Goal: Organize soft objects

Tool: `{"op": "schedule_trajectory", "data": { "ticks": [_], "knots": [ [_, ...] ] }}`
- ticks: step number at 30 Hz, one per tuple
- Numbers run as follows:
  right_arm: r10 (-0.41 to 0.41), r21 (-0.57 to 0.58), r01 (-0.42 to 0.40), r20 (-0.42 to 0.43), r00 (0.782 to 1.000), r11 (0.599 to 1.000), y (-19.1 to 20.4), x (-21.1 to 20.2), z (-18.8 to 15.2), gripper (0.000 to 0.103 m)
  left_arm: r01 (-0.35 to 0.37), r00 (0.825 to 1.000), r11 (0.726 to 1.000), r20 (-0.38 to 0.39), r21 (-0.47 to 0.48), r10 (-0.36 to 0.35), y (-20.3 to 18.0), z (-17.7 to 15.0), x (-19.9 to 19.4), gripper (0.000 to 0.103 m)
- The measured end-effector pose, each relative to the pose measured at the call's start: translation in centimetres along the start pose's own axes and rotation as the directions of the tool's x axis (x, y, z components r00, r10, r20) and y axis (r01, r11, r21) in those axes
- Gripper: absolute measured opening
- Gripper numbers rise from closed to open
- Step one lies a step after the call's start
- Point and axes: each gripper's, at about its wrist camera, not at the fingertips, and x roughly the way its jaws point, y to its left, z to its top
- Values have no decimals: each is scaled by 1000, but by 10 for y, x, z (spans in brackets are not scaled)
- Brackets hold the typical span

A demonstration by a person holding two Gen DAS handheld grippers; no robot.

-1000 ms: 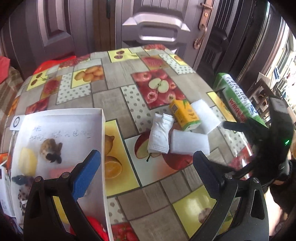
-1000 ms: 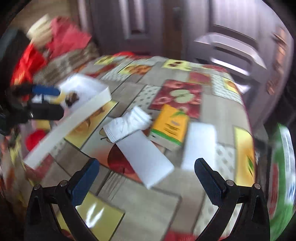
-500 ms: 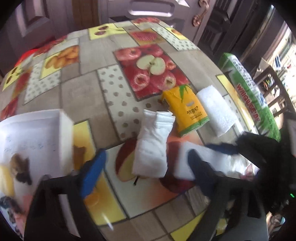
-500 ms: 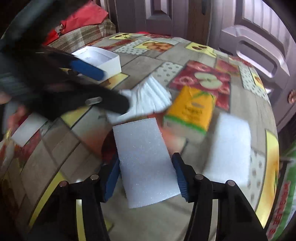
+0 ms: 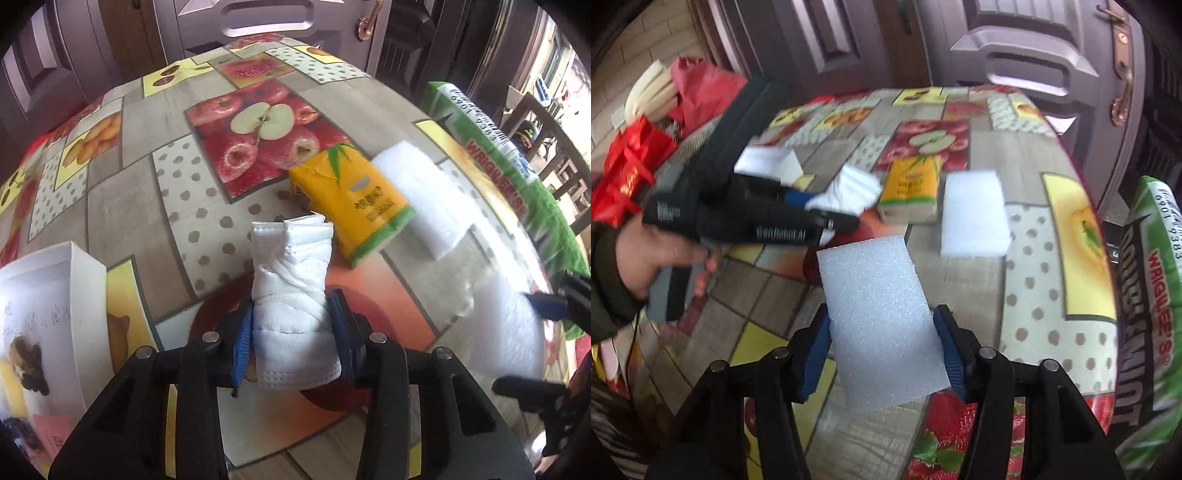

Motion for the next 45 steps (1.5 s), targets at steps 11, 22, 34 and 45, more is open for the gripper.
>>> {"op": "schedule_trajectory", "data": {
  "ticks": [11,22,34,45],
  "knots": [
    [-28,29,25,114,993,999,12,-41,8,55,76,977,995,204,-63,-61,-9,-2,-88,38],
    [-93,107,54,403,910,993,20,-141,33,55,83,907,995,417,-54,-53,-20,-38,-211,38],
    [-87,59,66,544,835,996,74,-198,54,55,62,834,982,549,-180,48,30,-97,-289,38],
    [-105,96,60,574,812,994,104,-208,52,55,64,802,978,594,-200,69,58,-128,-321,38]
  ]
}}
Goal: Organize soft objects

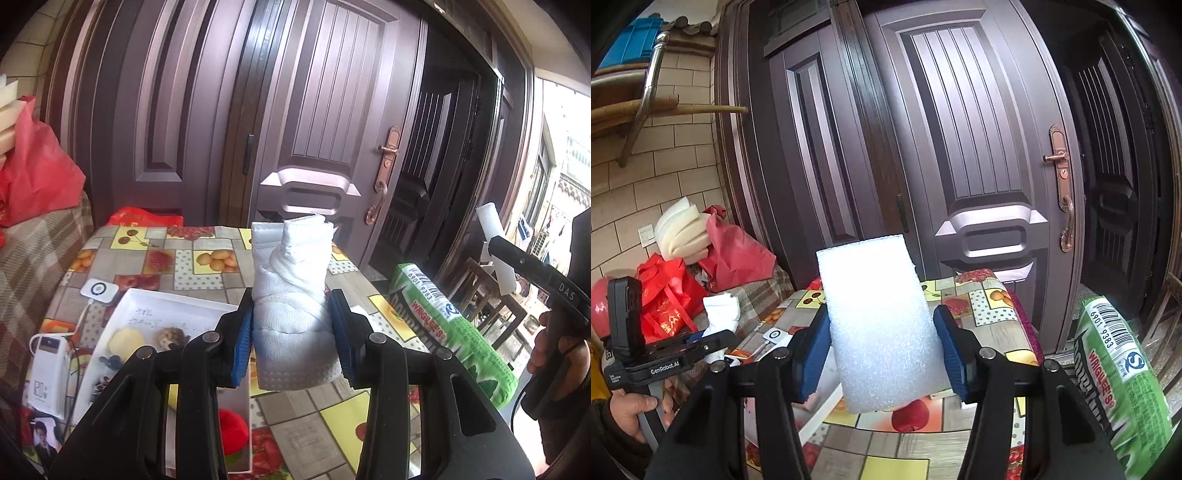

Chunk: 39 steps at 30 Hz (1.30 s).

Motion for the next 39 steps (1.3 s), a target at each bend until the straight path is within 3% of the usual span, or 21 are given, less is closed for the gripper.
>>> {"op": "schedule_trajectory", "data": {
  "ticks": [28,39],
  "knots": [
    [41,-11,-41,14,999,999,57,11,3,55,-27,999,1000,40,-15,28,52,2,-43,38],
    [109,-62,-109,-4,994,992,83,36,11,55,-43,998,998,52,-44,46,66,5,-44,38]
  ]
}}
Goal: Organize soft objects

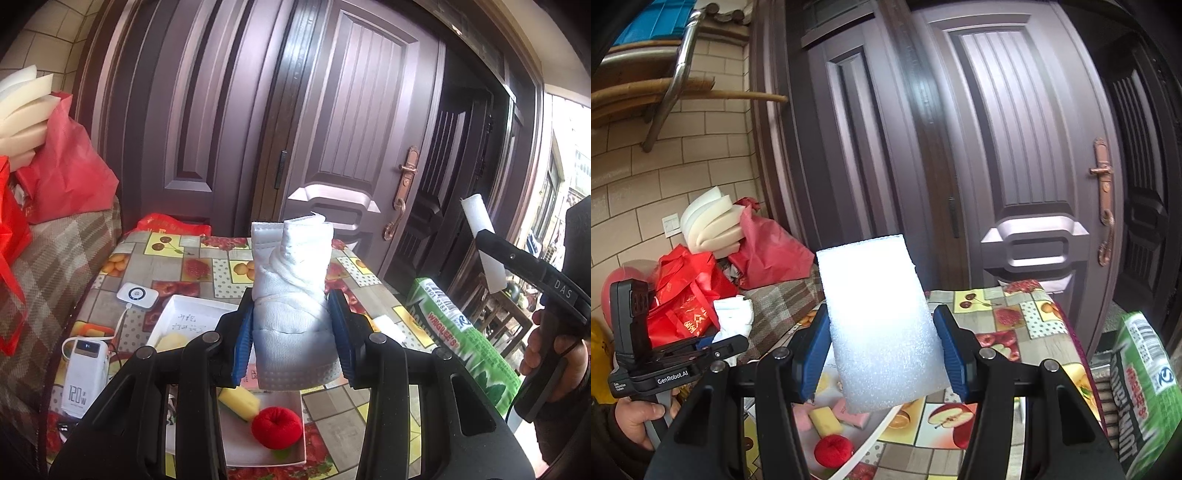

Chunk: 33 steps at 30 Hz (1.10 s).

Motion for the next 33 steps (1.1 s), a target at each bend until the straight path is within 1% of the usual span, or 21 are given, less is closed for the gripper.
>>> {"op": "schedule_trajectory", "data": {
  "ticks": [4,12,16,18,19,21,26,29,33],
  "knots": [
    [31,-16,-31,-25,999,999,10,17,0,55,-23,1000,1000,5,-20,23,10,0,-2,38],
    [77,-24,-80,-118,990,996,24,56,-16,55,-89,996,993,-3,-71,89,42,0,0,38],
    [98,-28,-104,-164,982,994,30,77,-21,55,-138,990,982,-14,-126,137,69,-3,5,38],
    [110,-21,-116,-195,975,993,32,91,-27,55,-160,987,976,-37,-147,157,82,-6,12,38],
    [118,-9,-123,-216,969,992,33,97,-32,55,-166,986,975,-53,-149,160,85,-8,17,38],
    [145,28,-142,-272,951,989,33,113,-45,55,-173,984,974,-78,-147,163,89,-14,27,38],
    [159,79,-138,-402,902,987,33,154,-82,55,-153,978,975,-163,-161,126,94,-32,62,38],
    [159,93,-130,-457,875,987,32,174,-99,55,-146,972,976,-205,-162,111,94,-43,80,38],
    [158,106,-121,-503,849,987,33,195,-115,55,-151,962,970,-256,-190,100,102,-58,102,38]
  ]
}}
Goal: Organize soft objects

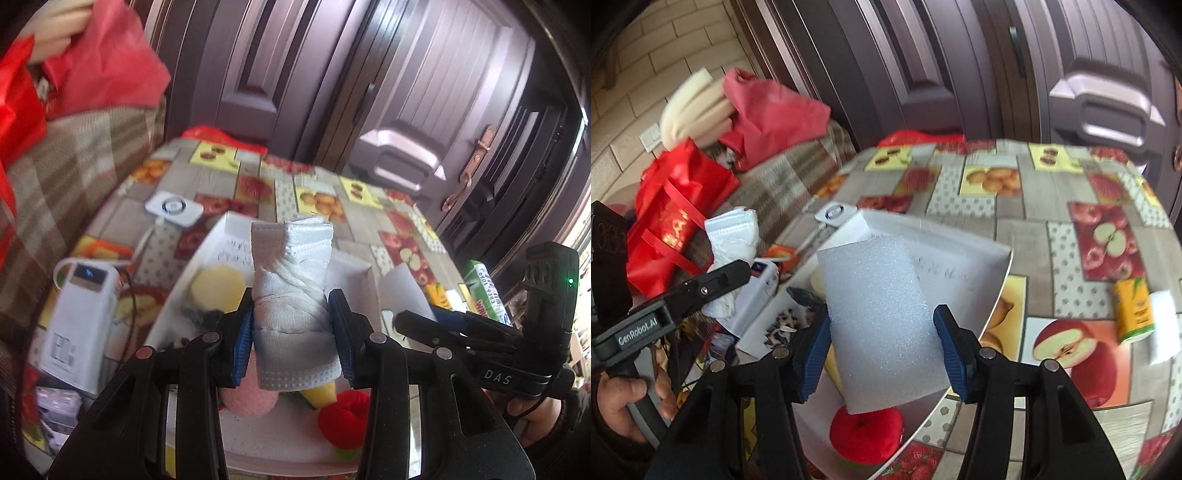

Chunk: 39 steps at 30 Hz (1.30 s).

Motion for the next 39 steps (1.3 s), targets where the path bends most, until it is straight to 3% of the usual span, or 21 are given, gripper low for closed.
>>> {"op": "schedule_trajectory", "data": {
  "ticks": [7,8,9,10,12,13,18,25,32,39],
  "knots": [
    [30,-24,-31,-48,998,999,7,37,3,57,-26,999,997,-34,-68,24,23,-4,28,40],
    [36,-36,-38,-52,998,999,9,41,3,61,-44,998,996,-40,-74,41,26,-4,31,41],
    [39,-45,-41,-58,998,998,11,44,2,67,-66,997,995,-43,-77,63,28,-4,33,53],
    [33,-49,-37,-62,998,998,12,47,2,85,-110,993,991,-44,-77,107,30,-4,35,82],
    [16,-61,-19,-54,998,998,13,48,-1,93,-167,986,983,-33,-80,165,34,-6,37,103],
    [5,-67,-8,-49,999,998,13,48,-2,103,-183,983,980,-27,-82,181,36,-7,37,103],
    [-24,-71,22,-35,999,997,10,42,-7,103,-199,980,977,-19,-83,198,37,-8,36,103],
    [-51,-45,51,-4,999,998,6,20,-9,103,-169,985,983,8,-73,170,24,-3,23,103],
    [-123,26,121,78,989,992,-16,-36,-17,103,-111,992,994,58,-23,112,-6,3,-2,103],
    [-238,188,205,171,956,960,-59,-106,-33,103,-71,994,997,84,42,67,-37,2,-27,103]
  ]
}}
